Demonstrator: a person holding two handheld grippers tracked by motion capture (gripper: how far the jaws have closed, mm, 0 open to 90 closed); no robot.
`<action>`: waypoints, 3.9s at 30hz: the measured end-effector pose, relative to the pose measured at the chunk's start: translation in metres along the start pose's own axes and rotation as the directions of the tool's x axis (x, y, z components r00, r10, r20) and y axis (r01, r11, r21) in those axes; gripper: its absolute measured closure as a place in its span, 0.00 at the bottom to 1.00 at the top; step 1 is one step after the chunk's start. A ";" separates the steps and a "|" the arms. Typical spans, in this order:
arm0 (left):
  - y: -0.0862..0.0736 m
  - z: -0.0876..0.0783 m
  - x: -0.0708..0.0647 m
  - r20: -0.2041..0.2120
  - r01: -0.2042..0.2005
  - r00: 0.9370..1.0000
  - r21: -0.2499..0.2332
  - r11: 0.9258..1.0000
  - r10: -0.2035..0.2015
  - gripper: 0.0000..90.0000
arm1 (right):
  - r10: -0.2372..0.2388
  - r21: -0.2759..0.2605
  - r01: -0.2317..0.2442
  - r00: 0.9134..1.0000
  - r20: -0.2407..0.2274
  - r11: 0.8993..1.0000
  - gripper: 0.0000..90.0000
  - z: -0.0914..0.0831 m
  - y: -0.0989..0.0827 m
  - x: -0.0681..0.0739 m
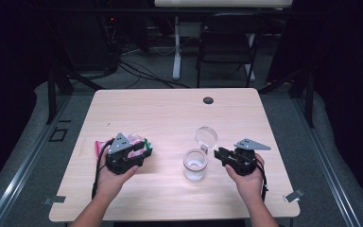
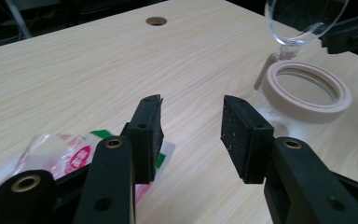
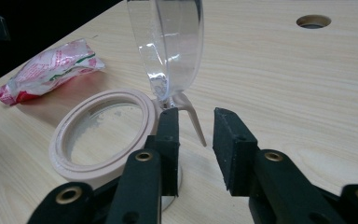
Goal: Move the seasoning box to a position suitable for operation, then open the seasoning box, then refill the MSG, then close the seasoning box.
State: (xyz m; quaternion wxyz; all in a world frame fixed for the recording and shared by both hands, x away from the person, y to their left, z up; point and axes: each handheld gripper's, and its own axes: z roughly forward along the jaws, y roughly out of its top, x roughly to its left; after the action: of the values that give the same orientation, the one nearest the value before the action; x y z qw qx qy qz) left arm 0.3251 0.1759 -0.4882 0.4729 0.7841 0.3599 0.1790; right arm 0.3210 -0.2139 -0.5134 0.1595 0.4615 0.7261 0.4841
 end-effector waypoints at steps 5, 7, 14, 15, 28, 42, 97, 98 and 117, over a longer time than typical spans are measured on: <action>-0.013 -0.006 0.013 -0.026 0.038 0.999 -0.010 0.999 -0.038 0.64 | -0.028 -0.021 0.028 1.000 -0.005 0.999 0.75 -0.006 0.002 0.007; -0.020 -0.007 0.019 -0.048 0.045 0.998 0.012 0.999 -0.044 0.63 | -0.043 -0.027 0.043 0.999 -0.006 0.999 0.72 -0.007 0.003 0.009; -0.026 -0.011 0.035 -0.122 0.052 0.991 0.021 0.998 -0.049 0.57 | -0.061 -0.026 0.061 0.998 0.000 0.998 0.69 -0.007 0.002 0.010; -0.027 -0.011 0.037 -0.130 0.059 0.990 0.029 0.998 -0.055 0.56 | -0.060 -0.029 0.060 0.998 -0.005 0.998 0.69 -0.007 0.002 0.010; -0.030 0.009 0.016 -0.152 -0.036 0.987 0.144 0.989 0.058 0.50 | -0.066 -0.030 0.065 0.998 -0.022 0.997 0.66 -0.006 0.001 0.011; -0.035 0.030 -0.003 -0.176 -0.128 0.971 0.193 0.973 0.162 0.44 | -0.064 -0.028 0.064 0.998 -0.026 0.998 0.64 -0.005 0.000 0.012; -0.042 0.050 0.049 -0.278 0.046 0.960 0.255 0.966 0.027 1.00 | -0.001 -0.042 0.001 1.000 0.003 0.999 0.63 -0.019 -0.012 0.000; -0.041 0.049 0.049 -0.278 0.046 0.960 0.249 0.967 0.026 1.00 | 0.000 -0.042 0.000 1.000 0.002 0.999 0.63 -0.019 -0.012 -0.001; -0.025 -0.014 0.062 -0.331 0.104 0.941 0.066 0.992 -0.076 1.00 | -0.002 -0.042 0.002 1.000 -0.011 0.999 0.63 -0.017 -0.010 0.001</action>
State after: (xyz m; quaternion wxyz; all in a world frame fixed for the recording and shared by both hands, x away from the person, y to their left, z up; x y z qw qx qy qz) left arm 0.3481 0.2371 -0.5062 0.3813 0.7450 0.4761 0.2700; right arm 0.3034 -0.2236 -0.5136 0.1657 0.4547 0.7170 0.5016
